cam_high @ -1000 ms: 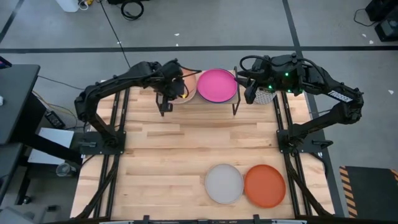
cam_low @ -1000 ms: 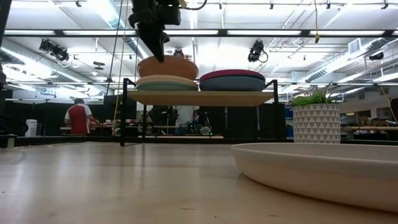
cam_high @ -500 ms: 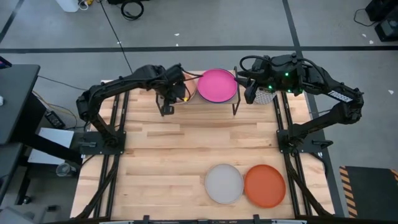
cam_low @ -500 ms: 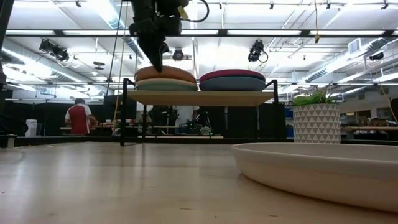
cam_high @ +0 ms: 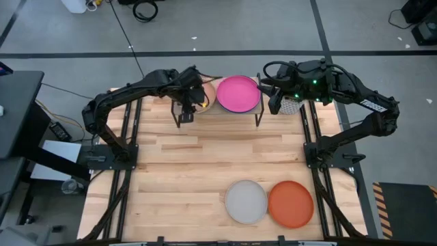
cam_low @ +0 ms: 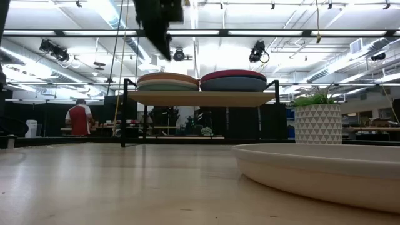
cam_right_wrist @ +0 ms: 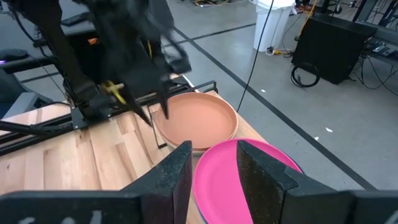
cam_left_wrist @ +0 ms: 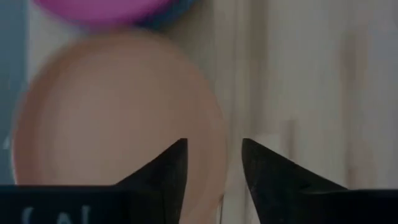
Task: Place and stack plates onto a shelf
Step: Stack the gray plate on top of the brown plate on the shelf, then stack the orange plate on top of the pink plate on the shelf
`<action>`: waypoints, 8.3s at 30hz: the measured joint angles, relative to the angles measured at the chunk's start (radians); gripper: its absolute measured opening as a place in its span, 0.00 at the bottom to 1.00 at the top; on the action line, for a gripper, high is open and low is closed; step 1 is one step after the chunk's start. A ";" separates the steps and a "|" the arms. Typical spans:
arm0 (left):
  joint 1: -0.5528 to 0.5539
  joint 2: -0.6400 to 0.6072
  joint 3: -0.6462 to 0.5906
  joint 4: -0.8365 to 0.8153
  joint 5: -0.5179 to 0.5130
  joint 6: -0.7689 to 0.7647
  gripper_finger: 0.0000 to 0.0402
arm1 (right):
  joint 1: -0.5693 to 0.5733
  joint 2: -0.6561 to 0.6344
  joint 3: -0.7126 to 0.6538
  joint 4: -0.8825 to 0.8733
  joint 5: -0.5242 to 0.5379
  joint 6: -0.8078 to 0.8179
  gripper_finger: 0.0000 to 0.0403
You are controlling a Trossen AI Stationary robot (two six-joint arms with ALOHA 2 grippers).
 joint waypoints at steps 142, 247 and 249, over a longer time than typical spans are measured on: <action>-0.409 0.008 0.042 -0.031 -0.249 0.012 0.03 | 0.051 -0.053 0.000 -0.109 -0.110 -0.055 0.33; -0.482 -0.611 -0.473 0.600 -0.354 -0.706 0.27 | 0.531 0.291 -0.853 0.074 -0.582 0.127 0.51; -0.489 -0.633 -0.473 0.594 -0.359 -0.722 0.27 | 0.531 0.323 -0.853 0.075 -0.585 0.113 0.48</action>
